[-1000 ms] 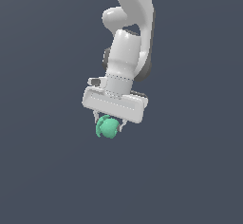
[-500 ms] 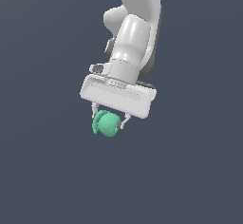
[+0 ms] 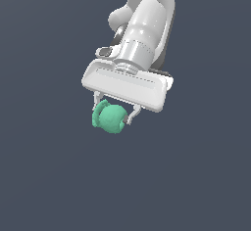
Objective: Pick up the object and move it to a goal position.
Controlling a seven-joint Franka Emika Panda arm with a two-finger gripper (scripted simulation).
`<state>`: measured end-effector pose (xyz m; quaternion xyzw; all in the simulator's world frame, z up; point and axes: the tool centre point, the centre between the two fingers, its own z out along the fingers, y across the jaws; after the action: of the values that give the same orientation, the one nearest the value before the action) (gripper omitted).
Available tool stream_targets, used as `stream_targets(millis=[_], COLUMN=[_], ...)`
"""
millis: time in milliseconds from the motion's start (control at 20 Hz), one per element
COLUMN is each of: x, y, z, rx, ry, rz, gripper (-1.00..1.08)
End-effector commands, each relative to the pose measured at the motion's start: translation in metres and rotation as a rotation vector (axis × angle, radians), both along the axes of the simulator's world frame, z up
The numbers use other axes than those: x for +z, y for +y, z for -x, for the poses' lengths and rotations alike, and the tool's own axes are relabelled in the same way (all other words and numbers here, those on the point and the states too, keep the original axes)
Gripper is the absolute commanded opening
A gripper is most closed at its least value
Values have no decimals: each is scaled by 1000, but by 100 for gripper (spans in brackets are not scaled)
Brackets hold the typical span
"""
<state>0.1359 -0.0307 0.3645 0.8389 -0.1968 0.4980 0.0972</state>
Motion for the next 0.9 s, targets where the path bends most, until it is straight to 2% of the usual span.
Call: stream_targets(millis=[0, 500, 850], x=[18, 91, 124], y=[2, 14, 19], z=[-1, 2, 9], rx=[-14, -77, -113], ry=[-46, -233, -325], rz=[12, 64, 91], gripper=[-100, -100, -100])
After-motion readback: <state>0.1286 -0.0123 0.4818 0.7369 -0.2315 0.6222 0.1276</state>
